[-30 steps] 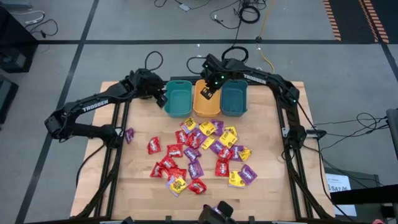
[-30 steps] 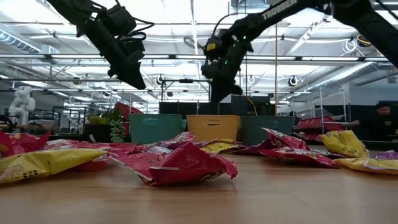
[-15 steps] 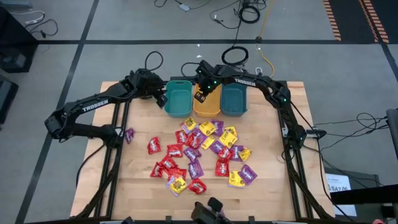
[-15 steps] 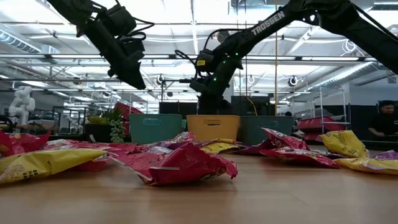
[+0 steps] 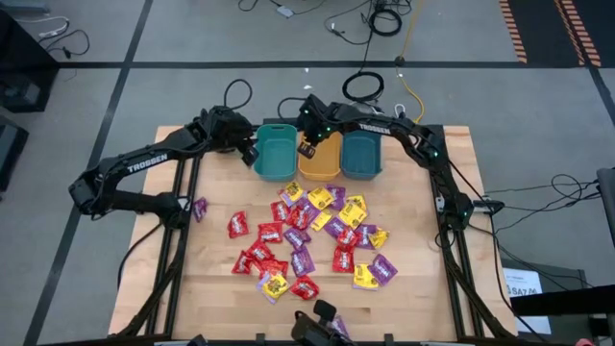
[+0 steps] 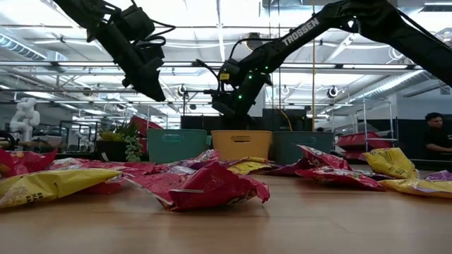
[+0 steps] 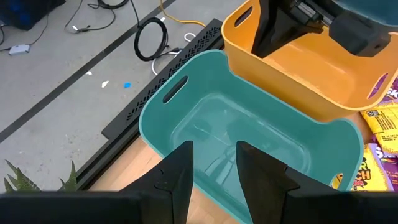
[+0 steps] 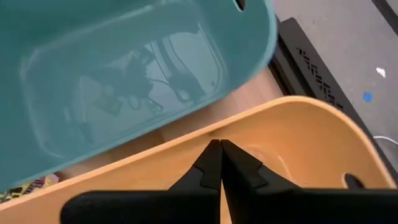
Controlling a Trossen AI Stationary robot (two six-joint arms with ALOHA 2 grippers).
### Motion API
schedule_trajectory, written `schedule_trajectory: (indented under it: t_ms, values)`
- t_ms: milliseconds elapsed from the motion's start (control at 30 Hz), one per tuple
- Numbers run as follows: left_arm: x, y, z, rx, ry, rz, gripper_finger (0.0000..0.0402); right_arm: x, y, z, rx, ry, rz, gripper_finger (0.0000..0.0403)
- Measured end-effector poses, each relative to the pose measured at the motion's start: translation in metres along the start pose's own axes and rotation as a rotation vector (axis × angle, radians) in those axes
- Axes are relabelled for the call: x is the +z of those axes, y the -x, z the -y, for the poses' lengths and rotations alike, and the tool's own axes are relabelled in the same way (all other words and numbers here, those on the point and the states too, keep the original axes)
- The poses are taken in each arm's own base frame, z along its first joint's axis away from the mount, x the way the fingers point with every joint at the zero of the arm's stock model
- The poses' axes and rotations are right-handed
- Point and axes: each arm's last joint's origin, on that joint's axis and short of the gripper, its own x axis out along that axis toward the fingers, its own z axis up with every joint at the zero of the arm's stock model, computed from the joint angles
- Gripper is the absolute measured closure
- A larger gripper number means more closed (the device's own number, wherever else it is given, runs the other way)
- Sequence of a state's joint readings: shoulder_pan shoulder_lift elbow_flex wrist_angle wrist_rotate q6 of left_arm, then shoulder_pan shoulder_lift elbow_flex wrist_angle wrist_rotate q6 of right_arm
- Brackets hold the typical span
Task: Sort candy
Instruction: Adjust the yellow bin, then put the yellow candy into the dark blue bin
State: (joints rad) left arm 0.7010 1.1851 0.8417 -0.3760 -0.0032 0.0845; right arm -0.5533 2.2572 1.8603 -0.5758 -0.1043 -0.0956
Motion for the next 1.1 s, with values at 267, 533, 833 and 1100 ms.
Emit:
schedule_trajectory:
  t_ms: [267, 533, 833, 1100]
  values:
    - [0.0, 0.0, 0.0, 0.0, 0.0, 0.0, 0.0269, 0.0, 0.0, -0.002, 0.004, 0.005, -0.007, 0.0403]
    - [0.0, 0.0, 0.0, 0.001, -0.001, 0.001, 0.0269, -0.004, 0.023, 0.001, 0.004, -0.054, -0.082, 0.0403]
    - [0.001, 0.0, 0.0, 0.001, -0.001, 0.004, 0.0269, 0.002, 0.11, -0.004, -0.004, -0.085, -0.093, 0.0403]
    - [0.005, 0.017, 0.003, -0.058, 0.096, 0.062, 0.0269, -0.036, 0.18, -0.015, -0.097, -0.167, 0.008, 0.0403]
